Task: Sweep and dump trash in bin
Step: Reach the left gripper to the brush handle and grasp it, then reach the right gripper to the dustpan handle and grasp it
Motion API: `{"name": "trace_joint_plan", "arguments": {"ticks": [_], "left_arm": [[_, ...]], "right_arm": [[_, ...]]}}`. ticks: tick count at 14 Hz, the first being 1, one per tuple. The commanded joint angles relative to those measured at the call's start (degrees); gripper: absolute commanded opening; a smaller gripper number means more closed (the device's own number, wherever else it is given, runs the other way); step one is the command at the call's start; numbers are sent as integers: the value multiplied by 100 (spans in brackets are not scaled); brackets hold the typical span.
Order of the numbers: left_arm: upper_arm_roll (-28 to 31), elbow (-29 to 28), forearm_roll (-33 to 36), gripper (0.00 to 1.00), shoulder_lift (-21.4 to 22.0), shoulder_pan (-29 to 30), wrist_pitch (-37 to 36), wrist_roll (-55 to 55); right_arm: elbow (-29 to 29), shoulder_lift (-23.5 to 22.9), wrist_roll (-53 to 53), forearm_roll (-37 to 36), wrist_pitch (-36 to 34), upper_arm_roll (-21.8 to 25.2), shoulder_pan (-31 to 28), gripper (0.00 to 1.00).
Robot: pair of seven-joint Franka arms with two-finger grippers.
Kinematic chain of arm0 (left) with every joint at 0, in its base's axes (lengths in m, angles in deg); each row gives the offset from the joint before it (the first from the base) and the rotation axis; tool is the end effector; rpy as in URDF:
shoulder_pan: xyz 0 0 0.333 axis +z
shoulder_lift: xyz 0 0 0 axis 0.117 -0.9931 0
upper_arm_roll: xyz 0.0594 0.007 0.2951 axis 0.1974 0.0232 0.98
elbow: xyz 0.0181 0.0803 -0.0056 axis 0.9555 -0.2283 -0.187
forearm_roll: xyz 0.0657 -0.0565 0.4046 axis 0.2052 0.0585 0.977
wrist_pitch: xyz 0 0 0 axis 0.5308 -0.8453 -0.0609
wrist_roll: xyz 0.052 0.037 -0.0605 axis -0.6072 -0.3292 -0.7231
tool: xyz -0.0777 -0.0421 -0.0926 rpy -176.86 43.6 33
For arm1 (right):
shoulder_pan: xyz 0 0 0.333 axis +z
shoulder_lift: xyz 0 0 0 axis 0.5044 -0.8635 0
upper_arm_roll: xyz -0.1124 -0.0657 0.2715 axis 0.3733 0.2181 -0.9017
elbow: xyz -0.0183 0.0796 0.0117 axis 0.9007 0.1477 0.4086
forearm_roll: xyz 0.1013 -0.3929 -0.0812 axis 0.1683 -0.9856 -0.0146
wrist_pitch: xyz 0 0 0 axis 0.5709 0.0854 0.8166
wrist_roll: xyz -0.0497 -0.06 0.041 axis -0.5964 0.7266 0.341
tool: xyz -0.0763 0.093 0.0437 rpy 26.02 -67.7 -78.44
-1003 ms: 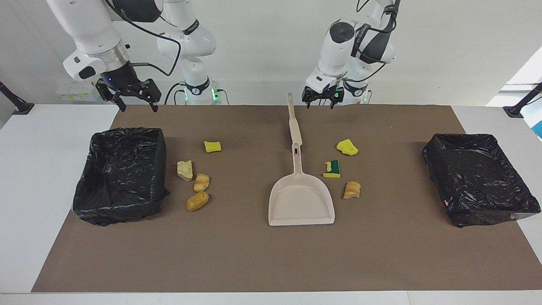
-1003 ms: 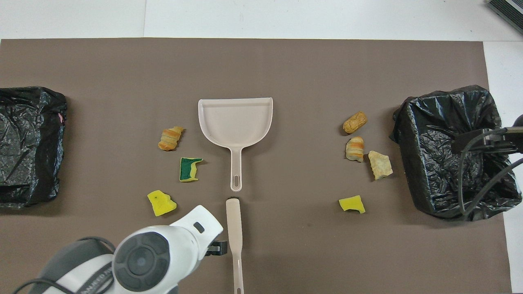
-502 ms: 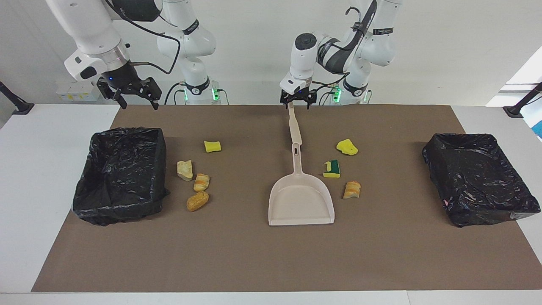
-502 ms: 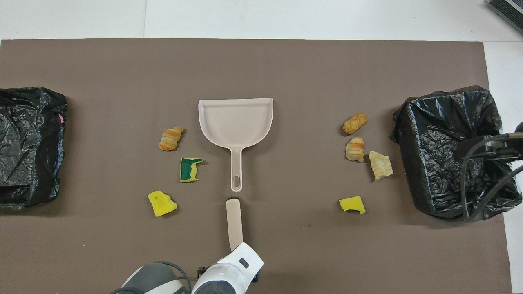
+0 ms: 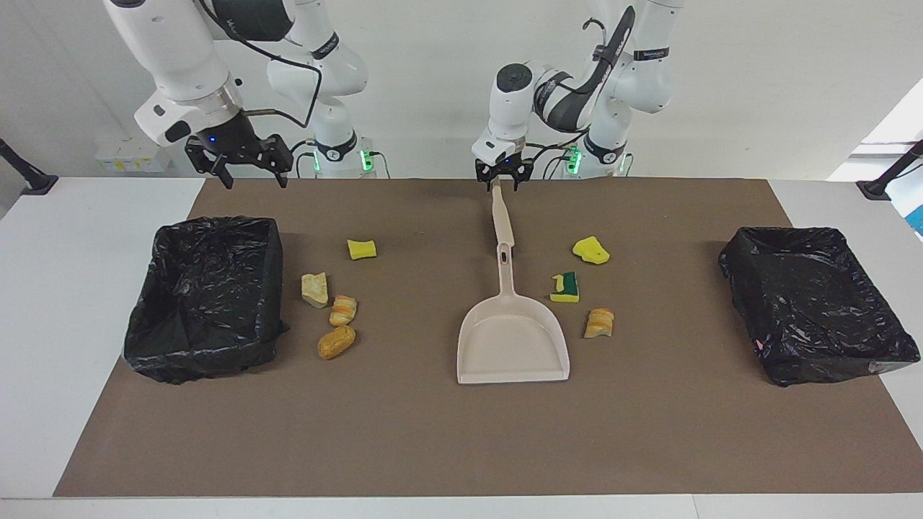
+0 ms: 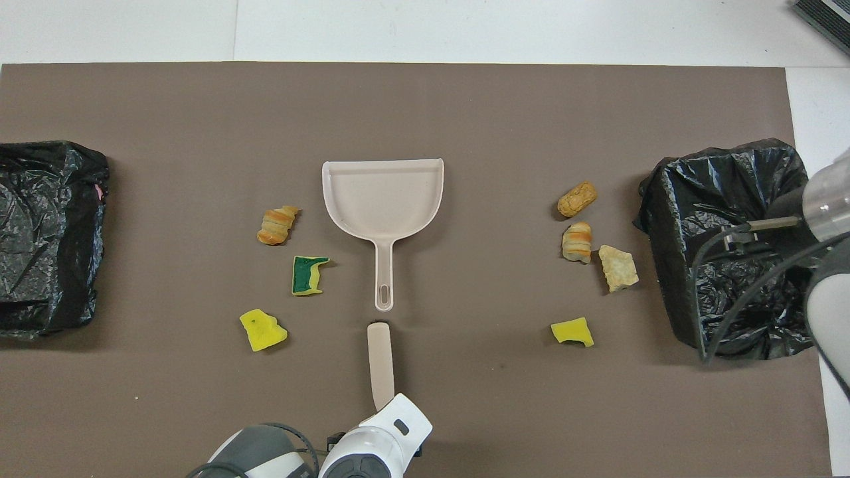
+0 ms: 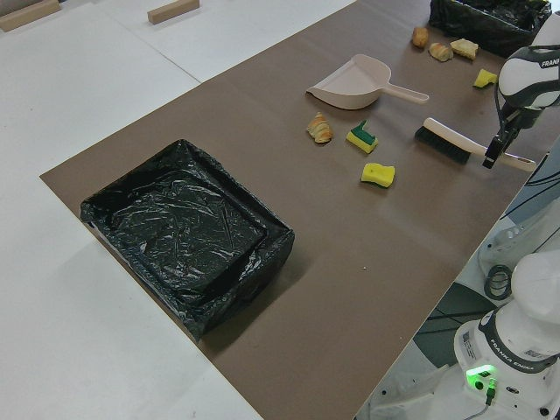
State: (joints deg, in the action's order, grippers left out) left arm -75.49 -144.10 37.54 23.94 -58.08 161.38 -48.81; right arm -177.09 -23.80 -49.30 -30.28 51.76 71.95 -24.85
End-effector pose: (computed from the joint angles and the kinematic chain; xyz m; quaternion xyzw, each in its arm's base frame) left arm 0.2416 -0.3731 0.2901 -0.9979 0.0411 0.0506 0.0055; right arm 0.5532 0.0433 0.5584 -0.9978 -0.0315 0.0589 0.0007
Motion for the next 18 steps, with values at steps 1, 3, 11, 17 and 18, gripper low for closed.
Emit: {"name": "trace_joint_plan", "arguments": {"ticks": [1, 3, 11, 17, 18], "left_arm": [[105, 10, -45, 24, 28, -128, -7, 11], [123, 116, -45, 1, -52, -84, -60, 19], [167, 713, 472, 0, 325, 924, -2158, 98], [158, 749, 912, 0, 959, 2559, -2969, 107], [149, 732, 913, 0, 933, 2840, -2900, 90]], "right_arm": [[121, -321, 33, 18, 144, -49, 80, 100], [121, -357, 357, 44, 399, -93, 264, 100], [69, -945, 824, 220, 1330, -146, 791, 100], [-151, -1621, 1886, 212, 2780, -146, 1661, 100], [-151, -1727, 2202, 203, 3043, -146, 1888, 100]]}}
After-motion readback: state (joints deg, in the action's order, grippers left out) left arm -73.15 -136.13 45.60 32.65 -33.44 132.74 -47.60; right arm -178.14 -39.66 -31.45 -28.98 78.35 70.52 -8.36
